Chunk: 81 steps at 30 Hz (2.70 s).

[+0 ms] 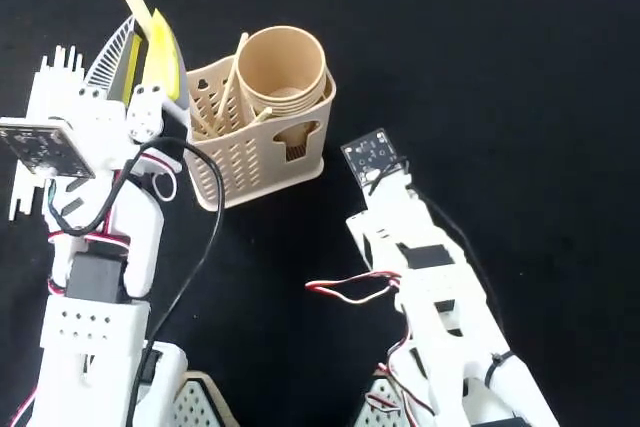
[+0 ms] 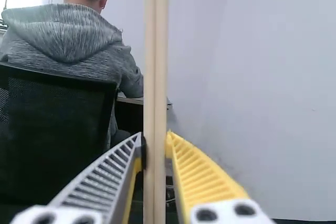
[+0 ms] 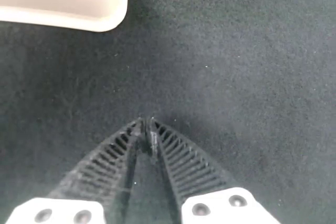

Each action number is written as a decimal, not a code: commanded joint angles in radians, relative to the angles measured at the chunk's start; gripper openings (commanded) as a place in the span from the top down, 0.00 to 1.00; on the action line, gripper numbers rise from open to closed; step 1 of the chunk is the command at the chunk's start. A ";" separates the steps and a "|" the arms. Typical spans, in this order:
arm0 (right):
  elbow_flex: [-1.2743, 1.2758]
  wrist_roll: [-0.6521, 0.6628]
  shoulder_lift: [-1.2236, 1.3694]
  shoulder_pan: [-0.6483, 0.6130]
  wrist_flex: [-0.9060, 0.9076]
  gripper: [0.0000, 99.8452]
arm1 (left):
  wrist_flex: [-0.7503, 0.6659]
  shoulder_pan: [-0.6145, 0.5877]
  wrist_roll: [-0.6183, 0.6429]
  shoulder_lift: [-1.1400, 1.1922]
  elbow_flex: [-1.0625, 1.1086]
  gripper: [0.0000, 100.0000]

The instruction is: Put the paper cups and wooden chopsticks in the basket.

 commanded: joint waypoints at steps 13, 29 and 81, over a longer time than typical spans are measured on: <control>-0.010 0.008 -0.030 -0.012 -0.021 0.99 | -0.170 -0.053 0.009 0.230 -0.033 0.97; -0.010 0.008 -0.030 -0.012 -0.021 0.99 | -0.167 -0.028 0.011 0.230 0.035 0.97; -0.007 0.008 -0.030 -0.011 -0.020 0.99 | 0.813 -0.654 -0.496 0.480 -0.450 0.89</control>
